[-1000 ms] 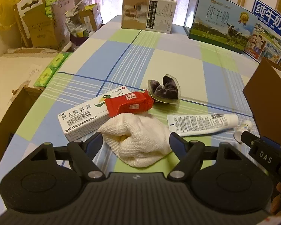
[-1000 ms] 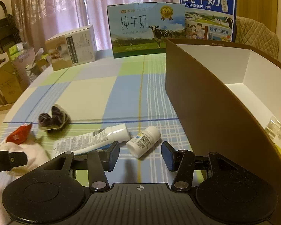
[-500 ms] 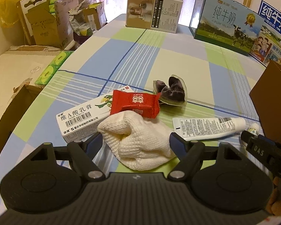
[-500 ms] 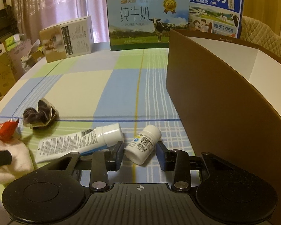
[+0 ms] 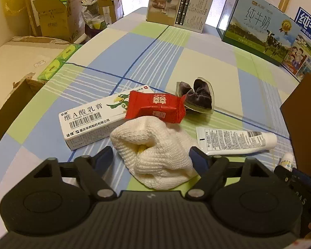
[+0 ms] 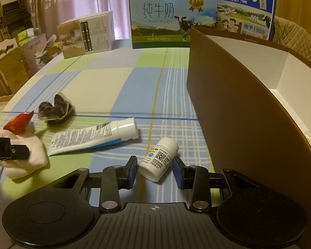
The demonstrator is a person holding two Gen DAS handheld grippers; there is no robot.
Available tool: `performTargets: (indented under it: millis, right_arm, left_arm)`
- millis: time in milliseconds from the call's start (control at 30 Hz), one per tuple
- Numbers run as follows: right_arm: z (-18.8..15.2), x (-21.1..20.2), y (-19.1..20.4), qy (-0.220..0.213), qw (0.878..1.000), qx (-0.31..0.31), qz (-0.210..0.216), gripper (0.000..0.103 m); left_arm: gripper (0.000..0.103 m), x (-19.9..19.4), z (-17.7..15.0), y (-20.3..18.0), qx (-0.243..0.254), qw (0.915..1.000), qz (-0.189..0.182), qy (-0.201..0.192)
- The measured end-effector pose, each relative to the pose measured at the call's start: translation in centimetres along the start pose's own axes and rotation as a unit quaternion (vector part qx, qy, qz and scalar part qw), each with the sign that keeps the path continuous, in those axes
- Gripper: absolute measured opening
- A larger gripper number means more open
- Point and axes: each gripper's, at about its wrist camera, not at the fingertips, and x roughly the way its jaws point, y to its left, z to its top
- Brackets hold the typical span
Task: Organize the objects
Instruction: 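Move the left tool to the white towel while the right tool approaches the white pill bottle, then close the left tool on the towel while the right tool grasps the pill bottle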
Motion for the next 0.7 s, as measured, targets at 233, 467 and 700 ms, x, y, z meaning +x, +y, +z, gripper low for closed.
performTargets:
  millis: [233, 467, 700]
  right_arm:
    - [-1.2, -1.8, 0.2, 0.023, 0.999, -0.005, 0.033, 0.034]
    - [-3.1, -4.4, 0.2, 0.047, 0.998, -0.02, 0.048, 0.034]
    - [-5.8, -7.9, -0.5, 0.069, 0.995, -0.038, 0.057, 0.024]
  left_arm:
    - [0.051, -0.8, -0.6, -0.9, 0.036, 0.9993, -0.006, -0.008]
    - [0.049, -3.0, -2.9, -1.5, 0.053, 0.9982, -0.026, 0.015]
    - [0.049, -6.0, -6.0, -2.6, 0.083, 0.9936, -0.057, 0.051]
